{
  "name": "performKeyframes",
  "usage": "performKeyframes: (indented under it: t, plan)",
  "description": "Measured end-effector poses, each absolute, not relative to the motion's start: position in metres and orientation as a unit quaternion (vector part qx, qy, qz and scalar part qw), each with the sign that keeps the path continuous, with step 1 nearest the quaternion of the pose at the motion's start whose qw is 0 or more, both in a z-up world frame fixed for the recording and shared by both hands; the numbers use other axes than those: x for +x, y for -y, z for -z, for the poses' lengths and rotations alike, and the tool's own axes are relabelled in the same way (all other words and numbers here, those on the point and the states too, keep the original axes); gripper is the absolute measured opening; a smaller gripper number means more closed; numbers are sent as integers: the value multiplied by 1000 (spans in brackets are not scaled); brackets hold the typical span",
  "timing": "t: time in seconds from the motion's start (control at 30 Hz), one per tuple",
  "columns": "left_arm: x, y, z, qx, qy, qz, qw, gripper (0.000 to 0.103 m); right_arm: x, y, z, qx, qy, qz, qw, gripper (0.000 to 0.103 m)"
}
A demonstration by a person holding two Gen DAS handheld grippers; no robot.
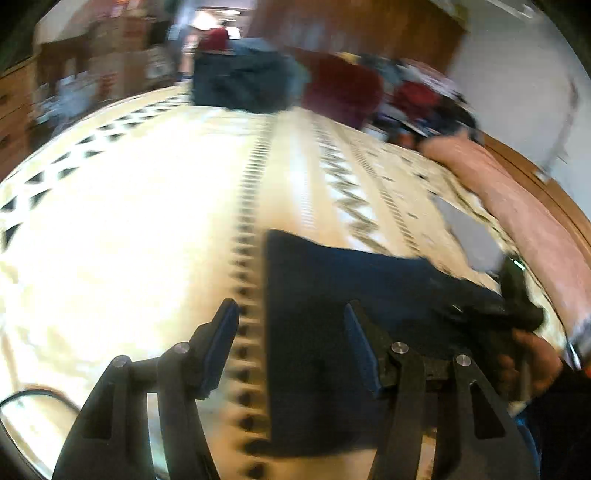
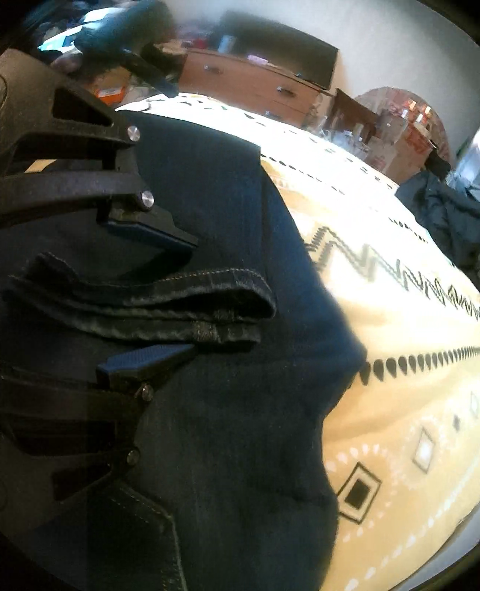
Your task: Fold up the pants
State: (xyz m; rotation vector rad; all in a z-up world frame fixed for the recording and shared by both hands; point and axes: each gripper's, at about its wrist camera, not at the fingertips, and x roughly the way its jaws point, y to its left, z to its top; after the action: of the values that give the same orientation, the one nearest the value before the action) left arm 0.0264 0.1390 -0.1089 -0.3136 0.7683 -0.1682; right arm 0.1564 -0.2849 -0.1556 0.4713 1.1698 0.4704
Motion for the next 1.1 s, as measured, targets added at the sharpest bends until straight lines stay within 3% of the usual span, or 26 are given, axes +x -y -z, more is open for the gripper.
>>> performKeyframes:
  t: [0.03, 0.17, 0.4, 0.47, 0.57, 0.67, 0.77, 0.83, 0.9, 0.97, 1.1]
  plan:
    - [29, -147, 113, -160, -374, 73, 911, 61, 155, 287, 155, 221, -545, -221, 778, 18]
    - [30, -157, 121, -163, -375, 63, 911, 61, 144, 300, 140, 248, -513, -234, 788, 15]
    - [36, -121, 125, -115, -382, 104, 911, 60, 144, 309, 163, 233, -534, -202, 787, 15]
    - [28, -105, 117, -93, -377, 145, 910, 60, 138, 304, 144, 188, -522, -179, 813, 26]
    - [24, -91, 120, -82, -390, 185, 898, 60, 114, 294, 103, 133, -457, -168, 864, 27]
    - [25, -78, 141, -59, -425, 195, 882, 60, 92, 268, 96, 98, -437, -249, 859, 22]
    - [25, -86, 159, -72, -436, 198, 875, 55, 84, 253, 139, 54, -504, -266, 820, 20]
    - [25, -96, 157, -88, -436, 200, 873, 50, 75, 265, 152, 51, -489, -263, 830, 5]
    - [24, -109, 152, -95, -437, 178, 877, 48, 77, 275, 147, 77, -497, -259, 825, 5]
    - [22, -120, 137, -117, -420, 173, 883, 49, 78, 272, 125, 60, -478, -247, 841, 13]
    - [31, -105, 126, -117, -407, 203, 883, 49, 117, 248, 91, 39, -430, -258, 864, 13]
